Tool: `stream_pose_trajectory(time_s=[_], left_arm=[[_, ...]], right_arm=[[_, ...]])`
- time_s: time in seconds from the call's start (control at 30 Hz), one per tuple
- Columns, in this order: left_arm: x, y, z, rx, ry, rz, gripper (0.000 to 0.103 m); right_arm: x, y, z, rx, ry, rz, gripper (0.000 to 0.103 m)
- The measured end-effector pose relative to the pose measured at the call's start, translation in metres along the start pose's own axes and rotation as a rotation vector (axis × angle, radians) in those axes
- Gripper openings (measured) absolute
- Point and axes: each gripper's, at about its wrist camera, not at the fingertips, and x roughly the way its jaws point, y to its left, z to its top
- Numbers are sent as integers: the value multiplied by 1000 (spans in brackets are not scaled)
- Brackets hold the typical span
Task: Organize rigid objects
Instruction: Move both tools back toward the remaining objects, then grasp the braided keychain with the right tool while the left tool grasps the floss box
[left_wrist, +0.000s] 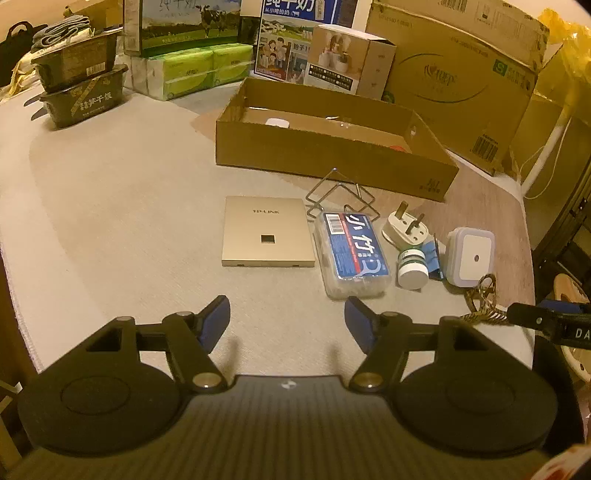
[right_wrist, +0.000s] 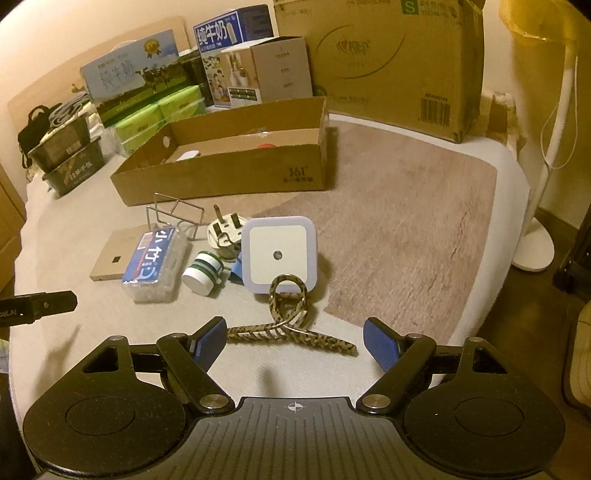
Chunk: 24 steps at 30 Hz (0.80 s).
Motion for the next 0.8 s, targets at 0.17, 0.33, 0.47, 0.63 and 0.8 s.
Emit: stream_pose_trajectory(time_s=[0.17,0.33,0.47,0.63,0.8], left_arm=[[7,-2,1,6,16,1,68],[15,-6,1,14,32,-10,69],[22,-9,3,16,41,-17,69],[32,-12,8,16,44,-35,69],[41,-17,14,21,46,-43,69]], right_arm=[[6,-1,3,7,5,-4,81],[13,-2,5,11,13,-7,81],[21,-3,8,12,20,-7,79],[33,-3,11,14,31,8,70],[47,-2,14,4,57,6,60]])
